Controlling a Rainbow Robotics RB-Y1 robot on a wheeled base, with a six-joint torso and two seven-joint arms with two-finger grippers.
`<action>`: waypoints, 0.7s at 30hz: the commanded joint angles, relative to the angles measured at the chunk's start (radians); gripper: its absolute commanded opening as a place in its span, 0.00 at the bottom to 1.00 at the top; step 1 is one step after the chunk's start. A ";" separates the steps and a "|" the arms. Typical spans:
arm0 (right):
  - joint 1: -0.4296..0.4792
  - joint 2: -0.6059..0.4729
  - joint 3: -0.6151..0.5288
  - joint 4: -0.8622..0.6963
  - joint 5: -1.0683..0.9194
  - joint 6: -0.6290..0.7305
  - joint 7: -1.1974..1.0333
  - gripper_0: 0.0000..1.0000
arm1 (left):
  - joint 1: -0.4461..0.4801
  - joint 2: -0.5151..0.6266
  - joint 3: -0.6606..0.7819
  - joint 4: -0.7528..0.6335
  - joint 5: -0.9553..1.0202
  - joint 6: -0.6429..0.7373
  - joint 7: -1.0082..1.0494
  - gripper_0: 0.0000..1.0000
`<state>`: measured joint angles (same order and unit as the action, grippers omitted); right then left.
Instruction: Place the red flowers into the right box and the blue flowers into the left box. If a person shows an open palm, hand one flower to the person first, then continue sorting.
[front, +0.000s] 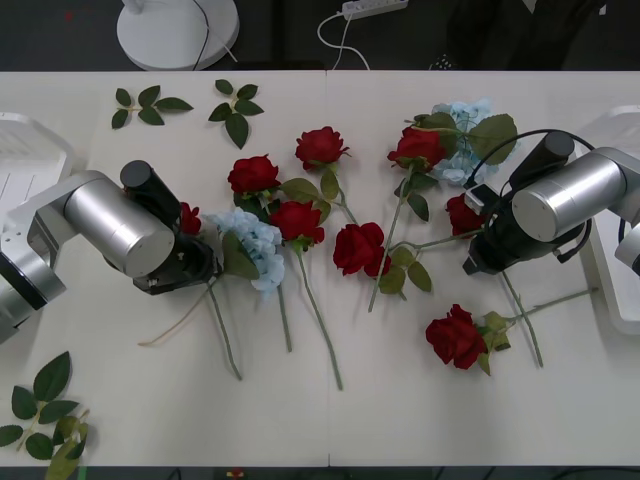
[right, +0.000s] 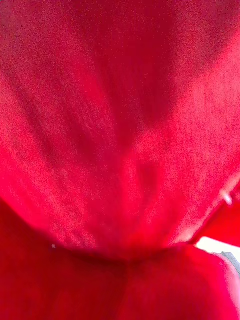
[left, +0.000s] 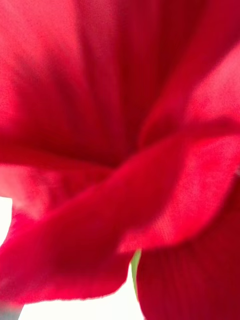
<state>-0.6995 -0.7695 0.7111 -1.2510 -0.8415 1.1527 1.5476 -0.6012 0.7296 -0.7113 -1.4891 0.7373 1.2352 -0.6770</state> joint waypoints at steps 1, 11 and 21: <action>-0.041 0.024 -0.004 0.018 -0.019 -0.025 0.023 0.82 | -0.063 -0.052 -0.042 0.055 -0.058 -0.013 -0.021 1.00; -0.043 0.029 -0.004 0.056 -0.047 -0.068 0.026 0.00 | -0.062 -0.082 -0.076 0.089 -0.113 -0.020 -0.038 1.00; -0.078 -0.010 -0.048 0.061 -0.162 -0.010 0.011 0.00 | -0.060 -0.082 -0.080 0.089 -0.102 0.006 -0.049 0.20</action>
<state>-0.7288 -0.7645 0.7074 -1.1898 -0.9589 1.1003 1.5476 -0.6564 0.6611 -0.7522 -1.4289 0.6425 1.2293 -0.6773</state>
